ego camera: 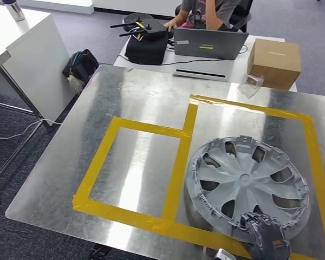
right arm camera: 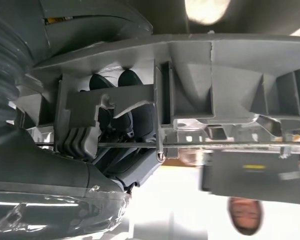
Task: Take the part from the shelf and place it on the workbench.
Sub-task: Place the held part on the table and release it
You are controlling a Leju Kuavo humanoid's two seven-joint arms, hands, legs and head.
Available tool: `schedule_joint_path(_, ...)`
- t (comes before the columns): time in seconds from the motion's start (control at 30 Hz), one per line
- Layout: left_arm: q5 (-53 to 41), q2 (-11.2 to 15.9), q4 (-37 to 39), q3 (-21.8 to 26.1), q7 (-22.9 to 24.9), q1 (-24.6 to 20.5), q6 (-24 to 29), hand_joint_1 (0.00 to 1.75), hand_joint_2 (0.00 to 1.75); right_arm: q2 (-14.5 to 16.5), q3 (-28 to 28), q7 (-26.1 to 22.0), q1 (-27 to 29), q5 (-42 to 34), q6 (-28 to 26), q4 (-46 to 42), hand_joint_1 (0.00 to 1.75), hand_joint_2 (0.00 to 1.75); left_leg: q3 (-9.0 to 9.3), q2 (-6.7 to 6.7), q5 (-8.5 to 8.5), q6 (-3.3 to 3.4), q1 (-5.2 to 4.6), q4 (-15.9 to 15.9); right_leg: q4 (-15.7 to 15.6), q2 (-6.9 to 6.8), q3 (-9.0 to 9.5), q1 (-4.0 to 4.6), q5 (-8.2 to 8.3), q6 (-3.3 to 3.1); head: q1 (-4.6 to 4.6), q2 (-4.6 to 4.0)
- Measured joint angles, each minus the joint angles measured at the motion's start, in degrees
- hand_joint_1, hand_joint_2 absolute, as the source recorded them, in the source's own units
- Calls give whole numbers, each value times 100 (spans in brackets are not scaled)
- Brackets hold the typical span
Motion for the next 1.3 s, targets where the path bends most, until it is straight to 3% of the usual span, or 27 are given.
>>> schedule_joint_path(0.23,46,-8,0,-61,5,-6,13,0,175,-421,755,477,-308,-190,-283,93,175,175,-4,0,2,1,-2,0,-1,-3,33,-1,0,0,1,0)
schedule_joint_path(0.5,203,3,0,-57,-101,40,39,0,175,-797,874,1100,-226,-264,-549,149,175,175,-4,-5,-2,5,-5,0,-8,-11,6,-5,-3,3,1,0)
schedule_joint_path(0.83,219,14,0,-54,-107,56,38,0,175,-892,881,1139,-188,-261,-548,150,175,175,-5,-7,-2,5,-5,0,-10,-14,8,-6,-3,3,1,0)
schedule_joint_path(1.03,355,27,0,-22,-173,84,11,0,175,-895,791,1467,-65,-168,-437,138,175,175,-6,-12,-3,6,-5,0,-11,-18,8,-6,-7,5,1,0)
schedule_joint_path(1.17,415,43,0,22,-219,123,-23,0,175,-895,656,1577,41,-57,-360,113,0,175,-6,-12,-4,5,-6,0,-12,-17,8,-6,-7,5,1,0)
schedule_joint_path(1.23,414,51,0,31,-224,132,-45,0,175,-893,599,1583,61,-6,-315,109,0,175,-6,-12,-4,4,-6,0,-13,-16,8,-6,-7,5,1,0)
schedule_joint_path(1.3,426,60,0,34,-229,136,-59,0,87,-886,554,1568,69,20,-289,108,0,175,-6,-11,-4,4,-6,0,-13,-15,8,-6,-7,5,1,0)
